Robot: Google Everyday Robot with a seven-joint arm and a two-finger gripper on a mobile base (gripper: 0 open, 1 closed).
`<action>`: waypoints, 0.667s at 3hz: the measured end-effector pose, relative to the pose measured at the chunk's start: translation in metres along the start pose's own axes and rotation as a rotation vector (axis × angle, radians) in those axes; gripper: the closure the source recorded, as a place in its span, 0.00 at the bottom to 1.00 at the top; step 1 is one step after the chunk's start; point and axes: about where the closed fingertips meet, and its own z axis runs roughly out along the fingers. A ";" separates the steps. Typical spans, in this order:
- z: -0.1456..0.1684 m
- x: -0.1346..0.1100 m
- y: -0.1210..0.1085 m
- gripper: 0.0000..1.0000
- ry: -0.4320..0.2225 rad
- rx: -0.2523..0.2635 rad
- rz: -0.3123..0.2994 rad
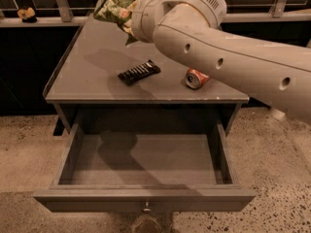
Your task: Pick green jalapeno chip bag from top drawer and place on counter
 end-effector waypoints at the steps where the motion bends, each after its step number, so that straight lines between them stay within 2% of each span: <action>1: 0.024 0.000 0.000 1.00 -0.084 0.003 0.000; 2: 0.044 0.005 0.019 1.00 -0.124 -0.038 0.022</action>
Offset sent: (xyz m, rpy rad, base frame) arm 0.0535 0.0027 -0.0441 0.0999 0.0386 0.1870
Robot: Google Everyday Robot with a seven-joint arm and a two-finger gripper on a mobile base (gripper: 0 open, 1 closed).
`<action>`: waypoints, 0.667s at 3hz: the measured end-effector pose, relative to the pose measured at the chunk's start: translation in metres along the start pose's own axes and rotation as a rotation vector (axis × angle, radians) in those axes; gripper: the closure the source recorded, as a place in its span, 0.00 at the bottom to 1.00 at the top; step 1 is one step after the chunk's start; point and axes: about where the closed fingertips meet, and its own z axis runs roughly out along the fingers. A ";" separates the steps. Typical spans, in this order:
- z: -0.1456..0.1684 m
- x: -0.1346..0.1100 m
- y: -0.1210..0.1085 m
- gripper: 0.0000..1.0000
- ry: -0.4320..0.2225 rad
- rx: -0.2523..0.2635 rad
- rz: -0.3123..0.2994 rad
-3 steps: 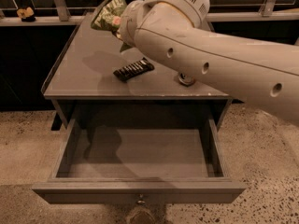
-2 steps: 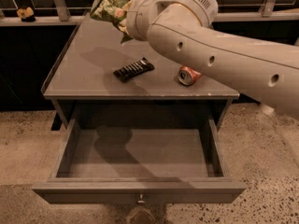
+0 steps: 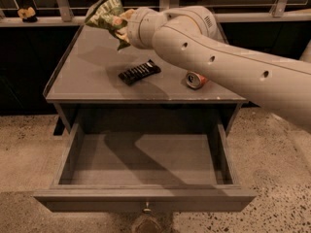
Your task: Pick green jalapeno chip bag from top drawer and place on counter
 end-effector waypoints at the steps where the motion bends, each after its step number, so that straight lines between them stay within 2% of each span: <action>1: 0.007 -0.001 0.005 1.00 -0.023 -0.018 -0.015; 2: 0.007 -0.001 0.005 1.00 -0.023 -0.018 -0.018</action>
Offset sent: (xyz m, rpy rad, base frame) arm 0.0026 0.0070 -0.0058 0.0004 0.0014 0.0312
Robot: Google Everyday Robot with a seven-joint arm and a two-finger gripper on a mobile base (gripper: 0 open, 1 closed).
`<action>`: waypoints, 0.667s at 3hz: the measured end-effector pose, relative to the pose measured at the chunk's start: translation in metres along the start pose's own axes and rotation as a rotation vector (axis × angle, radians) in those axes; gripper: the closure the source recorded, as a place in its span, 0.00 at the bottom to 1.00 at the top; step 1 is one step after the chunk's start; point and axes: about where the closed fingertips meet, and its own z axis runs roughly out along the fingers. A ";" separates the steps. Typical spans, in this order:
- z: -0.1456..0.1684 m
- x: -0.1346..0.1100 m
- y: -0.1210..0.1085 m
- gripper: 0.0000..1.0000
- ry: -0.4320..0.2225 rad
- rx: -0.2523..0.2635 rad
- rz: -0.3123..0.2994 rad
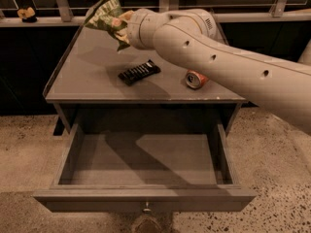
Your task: Pick green jalapeno chip bag from top drawer and place on counter
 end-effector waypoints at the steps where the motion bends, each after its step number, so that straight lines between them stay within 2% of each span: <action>1: 0.009 0.003 0.000 1.00 0.027 -0.045 -0.045; 2: 0.038 0.005 -0.020 1.00 0.070 -0.109 -0.185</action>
Offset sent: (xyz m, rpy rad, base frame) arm 0.0932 -0.0124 0.0144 -0.5980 0.0958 0.0927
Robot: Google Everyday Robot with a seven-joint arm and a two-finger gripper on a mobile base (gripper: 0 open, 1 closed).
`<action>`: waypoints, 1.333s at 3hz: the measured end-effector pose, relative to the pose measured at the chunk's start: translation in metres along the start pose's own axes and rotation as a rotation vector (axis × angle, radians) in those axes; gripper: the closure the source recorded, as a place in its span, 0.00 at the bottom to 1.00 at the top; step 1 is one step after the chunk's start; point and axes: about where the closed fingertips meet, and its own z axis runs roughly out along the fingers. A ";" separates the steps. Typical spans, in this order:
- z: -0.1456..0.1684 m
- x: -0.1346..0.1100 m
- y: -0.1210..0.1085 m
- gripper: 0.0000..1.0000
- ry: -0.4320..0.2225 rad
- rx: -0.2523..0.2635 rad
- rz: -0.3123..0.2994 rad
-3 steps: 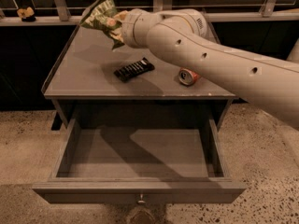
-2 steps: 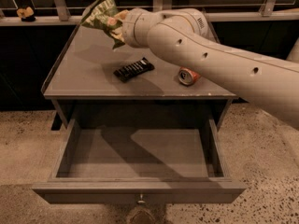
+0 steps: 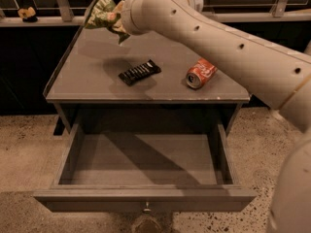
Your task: Pick green jalapeno chip bag from top drawer and place on counter
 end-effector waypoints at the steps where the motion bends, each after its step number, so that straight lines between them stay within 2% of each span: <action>1: 0.022 -0.002 -0.034 1.00 0.066 -0.052 -0.177; 2: 0.031 0.008 -0.027 1.00 0.123 -0.169 -0.250; 3: 0.038 0.015 0.008 1.00 0.112 -0.287 -0.232; 4: 0.042 0.012 0.042 1.00 0.055 -0.356 -0.200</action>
Offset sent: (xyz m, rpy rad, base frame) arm 0.0427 -0.0105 -0.0133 -0.5159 0.1522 0.0820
